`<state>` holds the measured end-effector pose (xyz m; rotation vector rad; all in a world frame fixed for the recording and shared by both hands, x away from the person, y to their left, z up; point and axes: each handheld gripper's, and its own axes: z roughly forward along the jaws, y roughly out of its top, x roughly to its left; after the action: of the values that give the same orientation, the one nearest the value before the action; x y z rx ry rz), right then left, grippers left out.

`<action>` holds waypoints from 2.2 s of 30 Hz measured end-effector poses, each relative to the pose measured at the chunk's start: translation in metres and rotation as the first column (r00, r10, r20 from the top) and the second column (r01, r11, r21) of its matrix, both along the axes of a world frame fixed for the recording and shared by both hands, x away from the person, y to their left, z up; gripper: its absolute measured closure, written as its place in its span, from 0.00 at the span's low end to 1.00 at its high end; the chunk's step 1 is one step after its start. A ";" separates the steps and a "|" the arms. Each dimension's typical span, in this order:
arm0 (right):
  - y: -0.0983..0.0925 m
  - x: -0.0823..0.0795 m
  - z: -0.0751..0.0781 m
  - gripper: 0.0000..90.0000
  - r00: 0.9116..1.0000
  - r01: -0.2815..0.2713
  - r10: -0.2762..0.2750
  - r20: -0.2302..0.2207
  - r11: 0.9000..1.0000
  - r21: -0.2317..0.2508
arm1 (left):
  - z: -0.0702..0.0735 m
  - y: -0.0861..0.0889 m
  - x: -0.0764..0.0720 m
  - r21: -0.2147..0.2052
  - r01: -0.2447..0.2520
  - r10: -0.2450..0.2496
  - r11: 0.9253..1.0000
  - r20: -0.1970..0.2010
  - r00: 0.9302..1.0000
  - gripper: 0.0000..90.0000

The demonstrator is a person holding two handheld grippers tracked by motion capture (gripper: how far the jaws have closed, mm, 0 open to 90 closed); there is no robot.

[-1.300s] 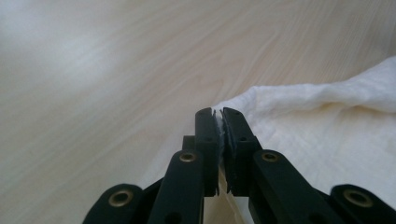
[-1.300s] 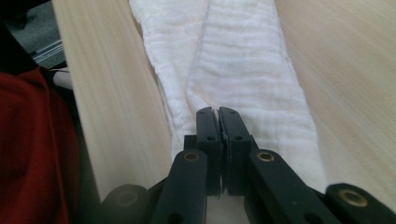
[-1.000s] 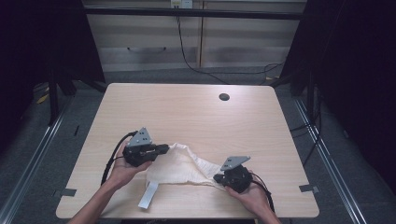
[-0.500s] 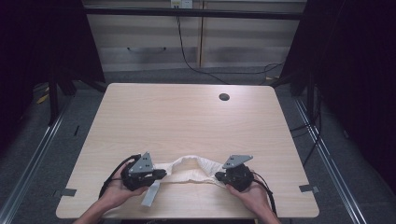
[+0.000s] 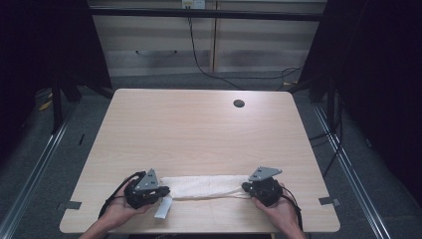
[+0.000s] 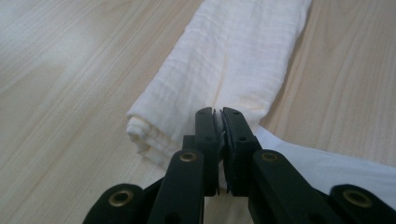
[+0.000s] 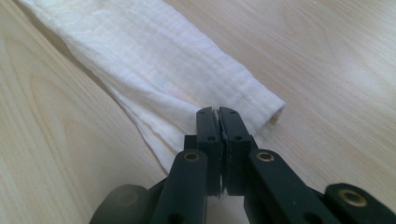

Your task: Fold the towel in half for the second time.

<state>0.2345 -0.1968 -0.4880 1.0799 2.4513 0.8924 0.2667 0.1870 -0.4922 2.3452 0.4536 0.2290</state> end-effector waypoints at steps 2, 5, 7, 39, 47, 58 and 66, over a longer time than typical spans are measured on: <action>-0.002 -0.003 0.000 0.98 1.000 0.003 -0.003 -0.007 1.000 0.006 | 0.000 0.001 0.001 -0.004 -0.007 0.007 1.000 -0.008 1.000 0.95; -0.003 -0.005 -0.001 0.98 1.000 -0.010 0.010 -0.006 1.000 0.015 | -0.001 0.001 0.002 -0.021 -0.028 0.027 0.999 -0.023 0.999 0.95; -0.005 -0.004 -0.003 0.98 1.000 -0.005 0.006 -0.009 1.000 0.029 | -0.002 0.001 0.004 -0.029 -0.035 0.034 0.999 -0.023 0.999 0.95; -0.007 0.039 0.003 0.76 0.999 0.027 -0.034 0.020 0.967 0.252 | 0.003 0.012 0.043 -0.171 -0.206 0.194 0.963 -0.087 0.977 0.59; -0.027 0.022 0.023 0.52 0.992 0.063 -0.097 0.081 0.937 0.343 | 0.022 0.038 0.036 -0.237 -0.268 0.264 0.934 -0.049 0.963 0.38; -0.061 -0.007 0.028 0.35 0.973 0.137 -0.198 0.121 0.911 0.388 | 0.026 0.066 0.014 -0.239 -0.357 0.338 0.903 -0.116 0.934 0.22; -0.086 -0.015 0.016 0.30 0.955 0.223 -0.281 0.099 0.896 0.385 | 0.012 0.088 0.017 -0.269 -0.454 0.420 0.849 -0.177 0.890 0.17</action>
<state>0.2195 -0.2830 -0.4721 1.3607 2.0027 1.3283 0.2840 0.2753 -0.4803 1.9306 1.0107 0.2219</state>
